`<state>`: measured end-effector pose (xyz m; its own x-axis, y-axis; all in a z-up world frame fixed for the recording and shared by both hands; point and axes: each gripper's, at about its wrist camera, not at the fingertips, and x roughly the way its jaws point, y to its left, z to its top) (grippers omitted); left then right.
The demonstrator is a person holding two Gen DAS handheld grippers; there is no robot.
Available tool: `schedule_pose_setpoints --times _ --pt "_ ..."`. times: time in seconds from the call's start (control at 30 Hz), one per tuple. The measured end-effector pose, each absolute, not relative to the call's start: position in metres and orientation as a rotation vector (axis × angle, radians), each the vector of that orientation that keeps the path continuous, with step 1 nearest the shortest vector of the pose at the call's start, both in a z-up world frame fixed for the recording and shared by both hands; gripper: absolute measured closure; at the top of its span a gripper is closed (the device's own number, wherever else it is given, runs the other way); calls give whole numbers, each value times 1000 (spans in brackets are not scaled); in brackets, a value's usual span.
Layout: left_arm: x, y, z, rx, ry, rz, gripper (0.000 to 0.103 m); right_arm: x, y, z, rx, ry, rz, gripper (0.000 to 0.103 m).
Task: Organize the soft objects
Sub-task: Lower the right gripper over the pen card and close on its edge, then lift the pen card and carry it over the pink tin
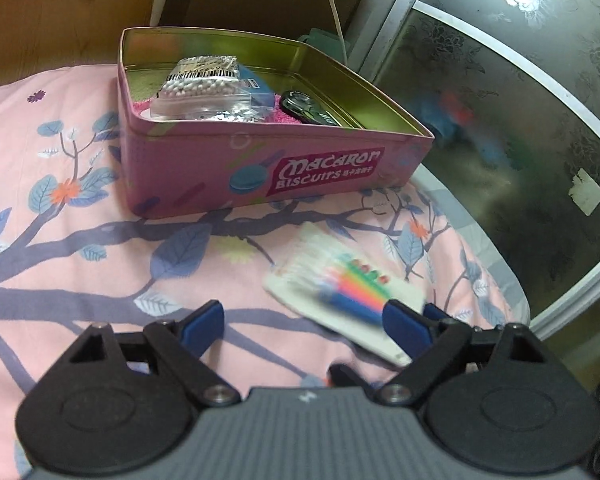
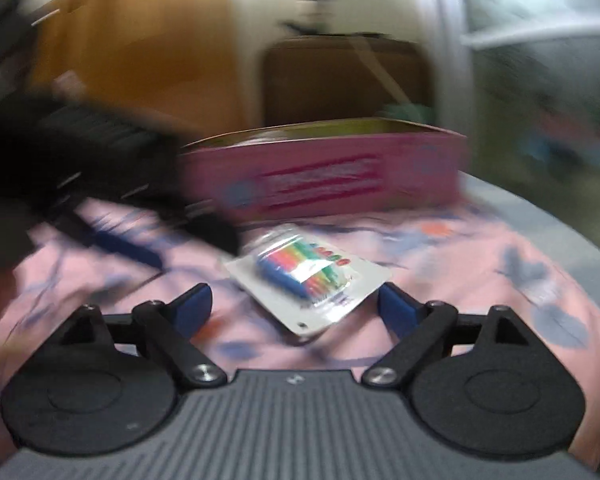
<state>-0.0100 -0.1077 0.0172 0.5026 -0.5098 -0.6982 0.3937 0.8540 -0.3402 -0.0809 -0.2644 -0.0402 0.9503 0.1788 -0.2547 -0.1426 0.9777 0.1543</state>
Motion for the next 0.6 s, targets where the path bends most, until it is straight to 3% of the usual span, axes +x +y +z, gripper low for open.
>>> schedule_pose_setpoints --times 0.13,0.4,0.47,0.6 --pt "-8 -109 17 -154 898 -545 19 -91 -277 -36 95 209 228 6" --pt "-7 -119 16 -169 928 -601 22 -67 -291 -29 -62 247 325 7" --pt "-8 -122 16 -157 922 -606 18 -54 -290 -32 -35 308 394 26" --pt "-9 -121 14 -173 905 -605 19 -58 -277 -30 1 308 394 31"
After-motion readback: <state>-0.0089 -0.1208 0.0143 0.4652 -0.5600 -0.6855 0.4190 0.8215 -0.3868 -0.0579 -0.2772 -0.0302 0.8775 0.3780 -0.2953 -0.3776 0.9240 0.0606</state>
